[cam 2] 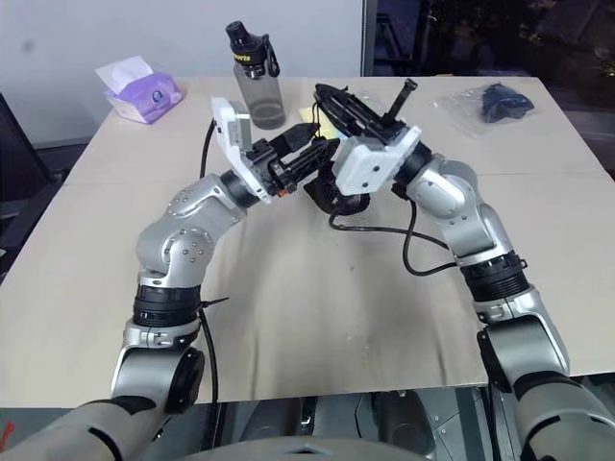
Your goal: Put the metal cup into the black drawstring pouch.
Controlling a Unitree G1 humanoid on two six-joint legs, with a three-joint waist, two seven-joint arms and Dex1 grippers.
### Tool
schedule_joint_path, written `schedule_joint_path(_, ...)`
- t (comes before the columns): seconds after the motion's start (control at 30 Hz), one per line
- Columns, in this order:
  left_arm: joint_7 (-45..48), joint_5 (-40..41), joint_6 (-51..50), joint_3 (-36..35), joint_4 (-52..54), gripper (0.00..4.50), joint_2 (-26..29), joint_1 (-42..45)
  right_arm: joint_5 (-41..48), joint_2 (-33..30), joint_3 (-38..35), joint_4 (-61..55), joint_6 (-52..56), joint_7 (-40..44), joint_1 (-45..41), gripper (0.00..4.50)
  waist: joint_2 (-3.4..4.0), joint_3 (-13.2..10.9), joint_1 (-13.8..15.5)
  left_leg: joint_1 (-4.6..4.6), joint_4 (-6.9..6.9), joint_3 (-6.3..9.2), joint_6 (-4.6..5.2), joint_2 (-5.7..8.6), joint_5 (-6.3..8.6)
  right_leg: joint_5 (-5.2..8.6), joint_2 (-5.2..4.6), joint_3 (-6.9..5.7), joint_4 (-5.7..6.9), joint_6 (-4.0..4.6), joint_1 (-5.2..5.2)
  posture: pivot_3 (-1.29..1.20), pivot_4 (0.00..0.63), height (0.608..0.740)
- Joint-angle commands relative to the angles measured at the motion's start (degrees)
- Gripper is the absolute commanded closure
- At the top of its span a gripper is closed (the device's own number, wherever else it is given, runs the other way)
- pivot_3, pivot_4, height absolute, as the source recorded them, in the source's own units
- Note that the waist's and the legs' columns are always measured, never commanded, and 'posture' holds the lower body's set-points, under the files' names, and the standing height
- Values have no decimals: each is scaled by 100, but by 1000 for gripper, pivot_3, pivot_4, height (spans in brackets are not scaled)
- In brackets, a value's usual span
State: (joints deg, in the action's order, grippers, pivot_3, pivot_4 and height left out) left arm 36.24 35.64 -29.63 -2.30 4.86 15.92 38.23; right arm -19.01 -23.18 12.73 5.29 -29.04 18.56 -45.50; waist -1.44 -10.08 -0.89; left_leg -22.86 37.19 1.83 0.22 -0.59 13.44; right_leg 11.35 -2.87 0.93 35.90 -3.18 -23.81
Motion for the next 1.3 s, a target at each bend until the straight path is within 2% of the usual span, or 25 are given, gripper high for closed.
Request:
schedule_joint_path(0.03, -11, 75, 69, -129, 111, 2187, -48, 177, 89, 29, -67, -235, -23, 27, -15, 4500, 0, 0, 0, 0, 0, 0, 0, 0, 0, 0, 0, 0, 0, 0, 0, 0, 150, 740)
schedule_joint_path(0.13, 9, 104, 56, -157, 140, 3803, -41, 162, 75, 35, -92, -193, -23, 34, -3, 4500, 0, 0, 0, 0, 0, 0, 0, 0, 0, 0, 0, 0, 0, 0, 0, 0, 150, 740)
schedule_joint_path(0.17, 9, 99, 59, -163, 133, 4169, -37, 163, 75, 36, -100, -179, -28, 36, -7, 4500, 0, 0, 0, 0, 0, 0, 0, 0, 0, 0, 0, 0, 0, 0, 0, 0, 150, 740)
schedule_joint_path(0.2, 1, 87, 67, -165, 127, 4338, -36, 166, 73, 37, -105, -171, -31, 36, -10, 4500, 0, 0, 0, 0, 0, 0, 0, 0, 0, 0, 0, 0, 0, 0, 0, 0, 150, 740)
schedule_joint_path(0.4, -28, 58, 13, -158, 87, 4329, -29, 145, 173, 121, -333, -182, 87, -160, -150, 4500, 0, 0, 0, 0, 0, 0, 0, 0, 0, 0, 0, 0, 0, 0, 0, 0, 150, 740)
schedule_joint_path(0.6, -353, -12, -169, -273, -170, 4329, -49, 105, 743, 504, -1692, -162, 802, -1538, -857, 4500, 1, -1, 9, 0, 1, 2, -1, 0, 0, 0, 0, -1, 4, 0, -1, 0, 150, 740)
schedule_joint_path(0.7, -251, -99, -76, -210, -263, 4329, -17, 31, 866, 641, -2091, -243, 1024, -2026, -988, 4500, 2, 0, 18, -2, 0, 6, -1, 0, 0, 0, 0, -6, 2, 0, 1, 0, 150, 740)
schedule_joint_path(0.8, -224, -113, -28, -176, -307, 4329, -30, -20, 981, 777, -2254, -284, 1322, -2327, -1004, 4500, 3, 0, -3, 0, -2, -1, 0, 0, 0, 0, -1, 1, 2, 0, 0, 0, 150, 740)
schedule_joint_path(1.0, -214, -29, -27, -173, -249, 4329, -36, -18, 1208, 809, -1953, -249, 1636, -1970, -764, 4500, 4, -1, -6, 0, -2, 1, 0, 0, 0, 0, 0, -1, 5, 0, -1, 0, 150, 740)
schedule_joint_path(1.03, -173, -1, -34, -179, -197, 3253, -9, -45, 1230, 787, -1885, -269, 1618, -1872, -744, 4500, 5, -1, -6, 0, -2, 0, 0, 0, 0, 0, 0, 0, 4, 0, -1, 0, 150, 740)
schedule_joint_path(1.07, -125, 35, -41, -184, -138, 3253, 11, -75, 1250, 758, -1816, -286, 1595, -1774, -725, 4500, 8, -3, -12, 0, -2, -1, 1, 0, 0, 0, 0, 0, 4, 0, -1, 0, 150, 740)
schedule_joint_path(1.1, -102, 68, -59, -194, -85, 2700, 33, -113, 1289, 731, -1740, -306, 1554, -1656, -700, 4500, 10, -4, -17, 0, -2, -2, 1, 0, 0, 0, 0, 2, 4, 0, -1, 0, 150, 740)
schedule_joint_path(1.17, -20, 254, -172, -271, 28, 1884, 85, -209, 1336, 671, -1607, -361, 1495, -1445, -631, 4500, 12, -6, -18, 0, -3, 0, 1, 0, 0, 0, 0, 0, 4, 0, -3, 0, 150, 740)
schedule_joint_path(1.3, -26, 592, -620, -555, 95, 1884, 283, -295, 1488, 641, -1451, -474, 1548, -1083, -427, 4500, 12, -6, -16, 0, -4, 4, 1, -2, 0, 0, 1, -5, 5, 0, -3, 0, 150, 740)
